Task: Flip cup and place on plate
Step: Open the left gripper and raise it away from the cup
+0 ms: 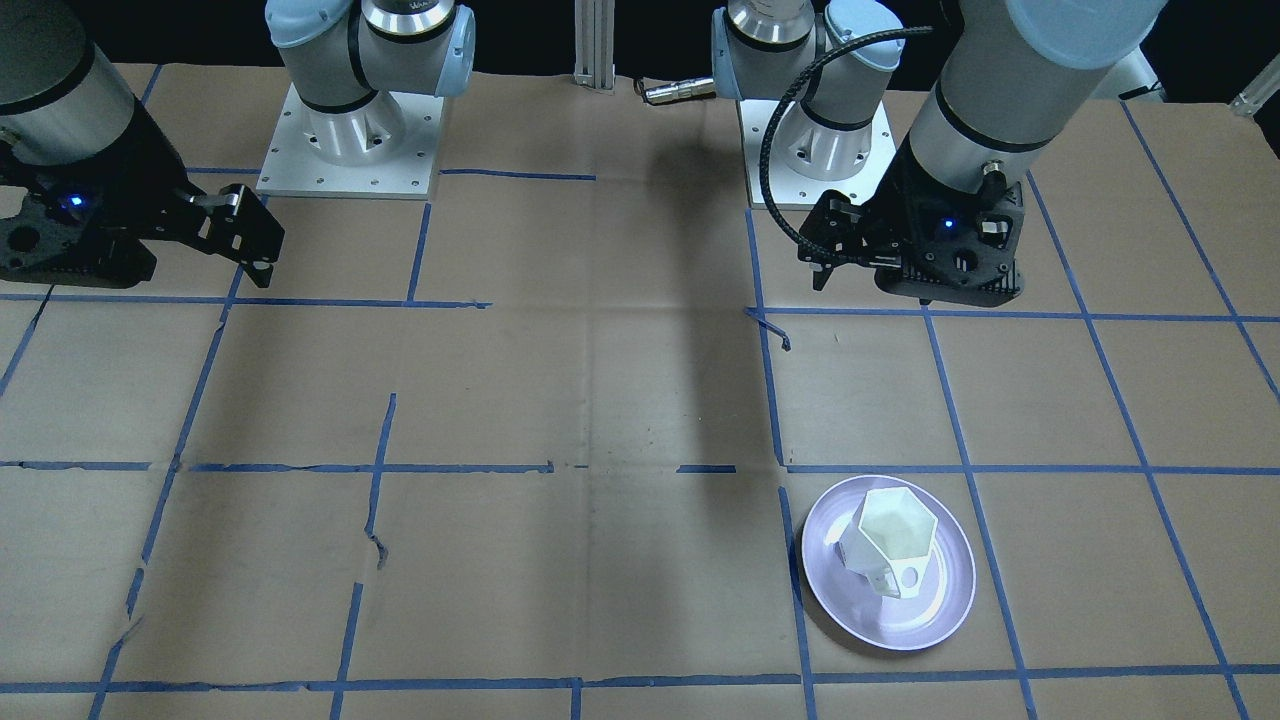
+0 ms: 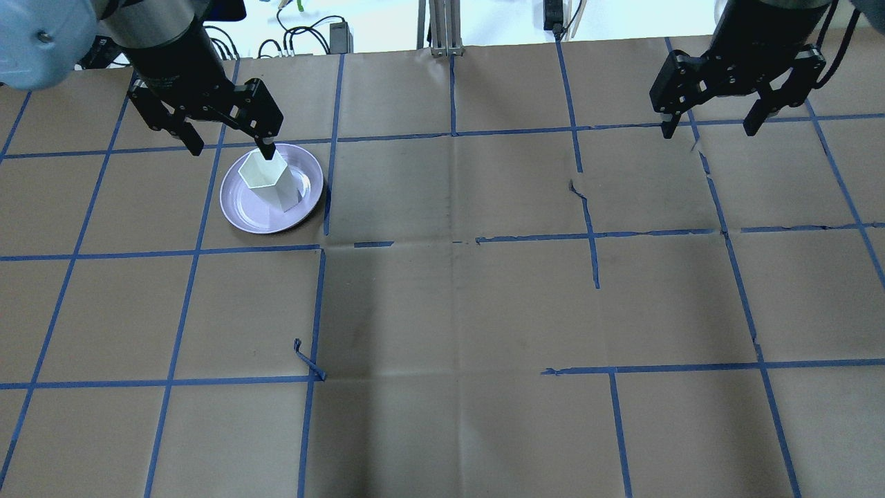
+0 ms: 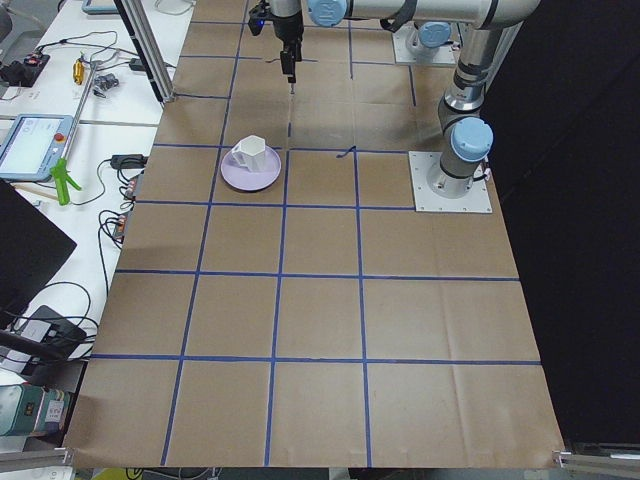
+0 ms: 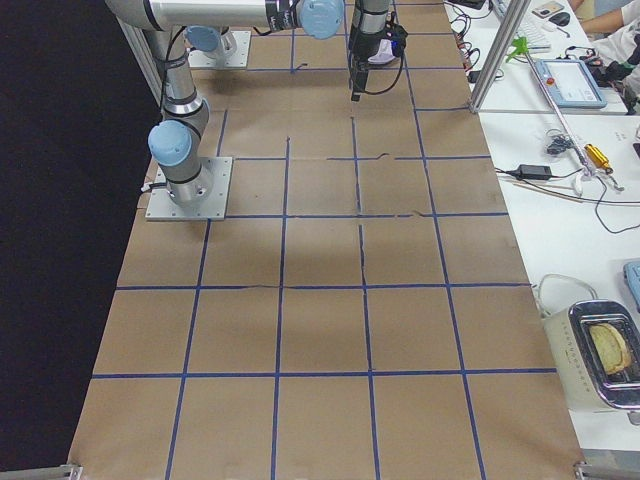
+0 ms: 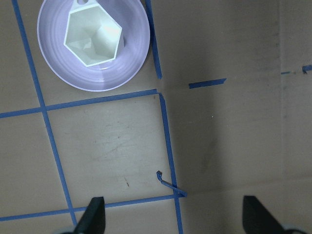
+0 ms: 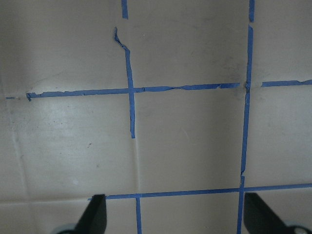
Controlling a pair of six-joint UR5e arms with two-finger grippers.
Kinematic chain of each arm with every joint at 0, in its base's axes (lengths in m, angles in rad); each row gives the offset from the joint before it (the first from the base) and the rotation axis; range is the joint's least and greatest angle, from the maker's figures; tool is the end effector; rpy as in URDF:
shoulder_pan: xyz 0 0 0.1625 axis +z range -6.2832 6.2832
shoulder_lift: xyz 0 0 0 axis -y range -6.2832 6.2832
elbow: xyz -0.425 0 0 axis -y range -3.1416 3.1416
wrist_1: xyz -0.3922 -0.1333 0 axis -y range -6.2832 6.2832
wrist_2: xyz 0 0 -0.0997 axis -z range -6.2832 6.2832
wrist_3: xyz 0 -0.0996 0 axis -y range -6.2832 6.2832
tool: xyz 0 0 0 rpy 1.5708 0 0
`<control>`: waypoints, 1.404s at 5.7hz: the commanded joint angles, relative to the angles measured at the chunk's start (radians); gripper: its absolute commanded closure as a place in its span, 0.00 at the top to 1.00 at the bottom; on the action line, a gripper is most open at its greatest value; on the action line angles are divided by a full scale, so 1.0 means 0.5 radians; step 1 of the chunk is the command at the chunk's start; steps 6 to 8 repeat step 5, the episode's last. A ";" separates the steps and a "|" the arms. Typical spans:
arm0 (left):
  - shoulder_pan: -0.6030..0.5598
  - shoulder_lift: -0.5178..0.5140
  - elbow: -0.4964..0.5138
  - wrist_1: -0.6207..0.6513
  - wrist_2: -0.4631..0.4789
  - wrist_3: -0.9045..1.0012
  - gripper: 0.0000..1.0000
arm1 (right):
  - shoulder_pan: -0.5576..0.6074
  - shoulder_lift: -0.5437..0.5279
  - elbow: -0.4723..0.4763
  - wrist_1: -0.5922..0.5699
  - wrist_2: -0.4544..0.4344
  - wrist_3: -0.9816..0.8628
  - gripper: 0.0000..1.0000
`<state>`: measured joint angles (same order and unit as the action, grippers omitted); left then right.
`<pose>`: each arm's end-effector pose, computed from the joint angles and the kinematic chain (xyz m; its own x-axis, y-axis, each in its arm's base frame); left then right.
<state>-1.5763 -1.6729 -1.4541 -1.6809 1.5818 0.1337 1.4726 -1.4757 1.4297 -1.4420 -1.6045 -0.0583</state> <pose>-0.1351 -0.5245 0.4824 -0.9903 0.1392 0.0019 0.1387 0.9857 0.0960 0.0780 -0.5335 0.4962 -0.9989 0.0373 0.0287 0.0396 0.9956 0.0845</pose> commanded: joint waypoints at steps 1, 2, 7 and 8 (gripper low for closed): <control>-0.020 0.048 -0.037 0.002 -0.001 -0.040 0.98 | 0.000 0.000 0.000 0.000 0.000 0.000 1.00; -0.020 0.060 -0.037 0.005 0.002 -0.046 0.98 | 0.000 0.000 0.000 0.000 0.000 0.000 1.00; -0.020 0.081 -0.065 0.024 0.003 -0.043 0.98 | 0.000 0.000 0.000 0.000 0.000 0.000 1.00; -0.020 0.081 -0.065 0.024 0.003 -0.043 0.98 | 0.000 0.000 0.000 0.000 0.000 0.000 1.00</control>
